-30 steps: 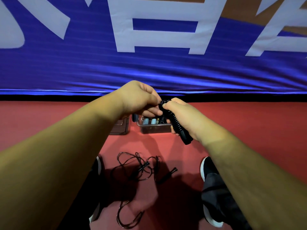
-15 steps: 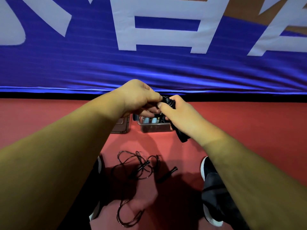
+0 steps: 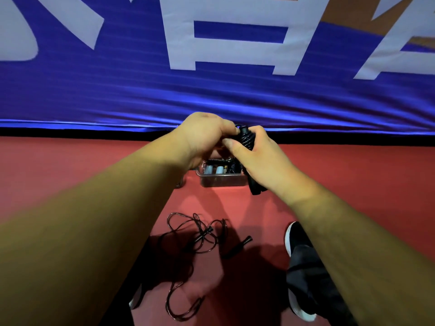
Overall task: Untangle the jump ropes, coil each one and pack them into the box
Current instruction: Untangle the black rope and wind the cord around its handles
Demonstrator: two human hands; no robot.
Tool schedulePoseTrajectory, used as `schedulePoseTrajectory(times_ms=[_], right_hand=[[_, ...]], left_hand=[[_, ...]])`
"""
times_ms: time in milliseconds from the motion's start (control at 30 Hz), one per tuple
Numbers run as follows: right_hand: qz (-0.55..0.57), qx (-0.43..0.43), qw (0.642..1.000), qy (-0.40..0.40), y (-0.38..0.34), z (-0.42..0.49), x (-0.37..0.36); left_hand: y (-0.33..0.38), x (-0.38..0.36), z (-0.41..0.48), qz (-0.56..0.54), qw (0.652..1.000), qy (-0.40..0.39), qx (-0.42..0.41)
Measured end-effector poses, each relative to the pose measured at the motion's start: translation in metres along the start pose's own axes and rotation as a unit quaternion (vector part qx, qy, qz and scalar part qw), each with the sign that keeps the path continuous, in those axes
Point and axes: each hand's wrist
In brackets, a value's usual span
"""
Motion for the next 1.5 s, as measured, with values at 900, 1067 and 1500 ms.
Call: schedulePoseTrajectory(times_ms=[900, 1067, 1500], right_hand=[[-0.019, 0.033, 0.999, 0.024, 0.0, -0.006, -0.007], [-0.006, 0.009, 1.0, 0.022, -0.001, -0.007, -0.004], [0.144, -0.036, 0.989, 0.027, -0.008, -0.008, -0.005]], left_hand=[[-0.003, -0.009, -0.003, -0.028, 0.999, 0.046, 0.009], [-0.005, -0.006, -0.006, -0.037, 0.999, 0.029, 0.012], [-0.009, 0.017, -0.002, -0.111, 0.977, -0.123, 0.131]])
Point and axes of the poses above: each hand's wrist, its own z-axis towards the middle knuckle, its own x-axis out of the back of the hand, y = z × x, and after that the axes turned 15 degrees about x, right-handed
